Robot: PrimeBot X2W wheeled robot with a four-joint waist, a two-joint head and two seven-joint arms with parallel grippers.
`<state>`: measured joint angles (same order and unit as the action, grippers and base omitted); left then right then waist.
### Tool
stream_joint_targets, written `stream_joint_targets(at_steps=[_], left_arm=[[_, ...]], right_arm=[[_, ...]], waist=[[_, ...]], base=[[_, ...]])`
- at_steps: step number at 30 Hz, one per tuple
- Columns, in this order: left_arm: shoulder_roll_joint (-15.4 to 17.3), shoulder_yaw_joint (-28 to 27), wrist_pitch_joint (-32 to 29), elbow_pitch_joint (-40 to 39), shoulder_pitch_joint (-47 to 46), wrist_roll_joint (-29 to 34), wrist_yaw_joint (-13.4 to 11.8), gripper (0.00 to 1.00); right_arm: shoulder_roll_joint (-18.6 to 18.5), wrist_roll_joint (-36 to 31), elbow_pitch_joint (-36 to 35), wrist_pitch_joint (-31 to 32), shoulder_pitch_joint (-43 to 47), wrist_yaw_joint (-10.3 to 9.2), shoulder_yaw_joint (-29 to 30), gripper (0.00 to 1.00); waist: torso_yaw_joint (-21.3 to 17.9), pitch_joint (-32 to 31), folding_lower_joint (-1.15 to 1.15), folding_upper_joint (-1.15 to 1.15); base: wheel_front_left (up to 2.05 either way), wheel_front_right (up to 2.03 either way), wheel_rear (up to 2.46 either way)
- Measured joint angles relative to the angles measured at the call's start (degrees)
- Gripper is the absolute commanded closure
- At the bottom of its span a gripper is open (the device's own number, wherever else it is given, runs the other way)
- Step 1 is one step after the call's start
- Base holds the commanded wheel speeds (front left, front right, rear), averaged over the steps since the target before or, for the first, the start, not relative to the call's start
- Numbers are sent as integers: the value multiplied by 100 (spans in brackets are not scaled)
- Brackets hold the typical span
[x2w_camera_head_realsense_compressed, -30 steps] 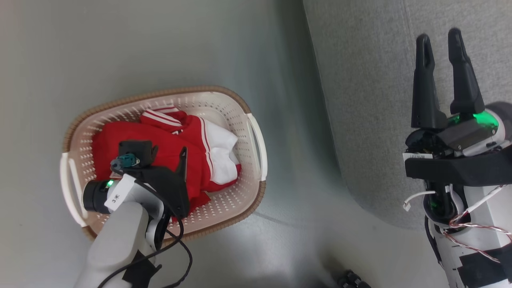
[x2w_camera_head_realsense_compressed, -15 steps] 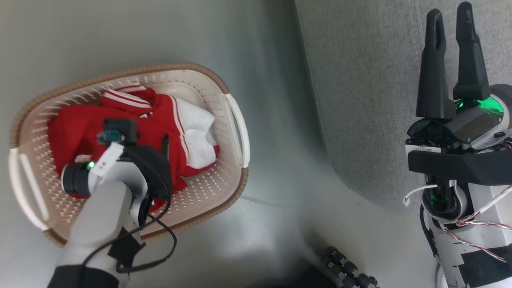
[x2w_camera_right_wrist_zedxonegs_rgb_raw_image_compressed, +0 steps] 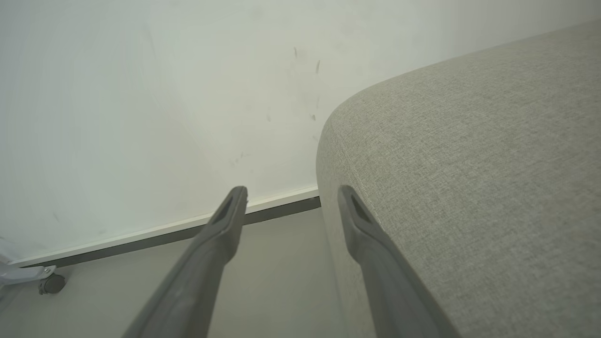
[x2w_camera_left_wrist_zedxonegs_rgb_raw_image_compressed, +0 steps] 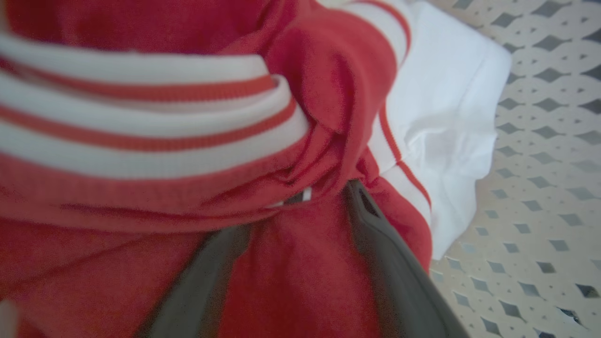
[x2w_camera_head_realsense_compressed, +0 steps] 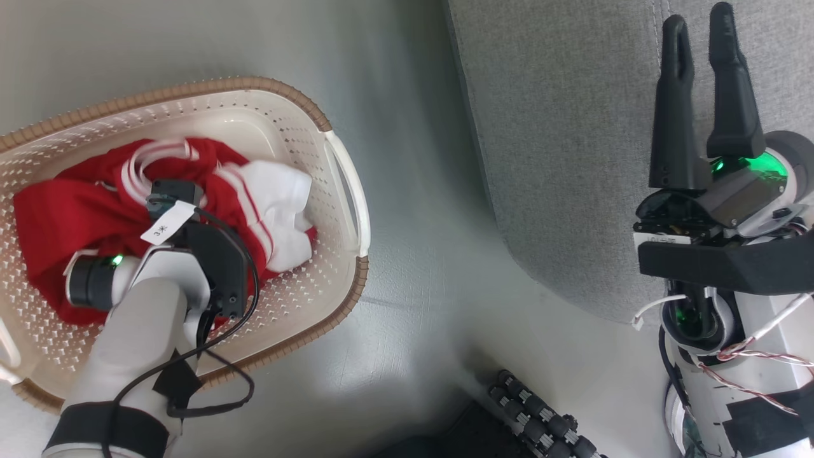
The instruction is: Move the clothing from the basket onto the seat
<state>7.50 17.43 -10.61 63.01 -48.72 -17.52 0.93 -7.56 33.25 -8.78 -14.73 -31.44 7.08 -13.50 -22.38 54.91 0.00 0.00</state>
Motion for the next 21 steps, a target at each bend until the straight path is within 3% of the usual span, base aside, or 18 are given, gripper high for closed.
stream_joint_targets(at_steps=[1, 2, 3, 9, 21], left_arm=[[14, 18, -31, 53, -5, 8, -1, 54], [26, 27, -54, 90, -10, 11, -10, 65], [40, 27, -88, 115, -16, 13, -45, 100], [4, 63, -88, 234, -40, 14, -33, 100], [-274, 252, 442, 297, 81, 12, 352, 100]], right_arm=[[0, 0, 23, 0, -7, 0, -22, 0], [1, 0, 26, 0, -9, 0, -35, 0], [0, 0, 23, 0, -17, 0, -42, 0], [-18, -1, 78, 0, -62, 0, -32, 0], [-21, 0, 379, 0, -198, 0, 16, 0]], waist=[[-8, -2, 0, 0], [-13, -9, 0, 0], [-17, -14, 0, -1], [8, -92, 0, 0], [141, -613, 0, 0]], base=[[0, 0, 0], [0, 0, 0], [0, 0, 0], [0, 0, 0], [0, 0, 0]])
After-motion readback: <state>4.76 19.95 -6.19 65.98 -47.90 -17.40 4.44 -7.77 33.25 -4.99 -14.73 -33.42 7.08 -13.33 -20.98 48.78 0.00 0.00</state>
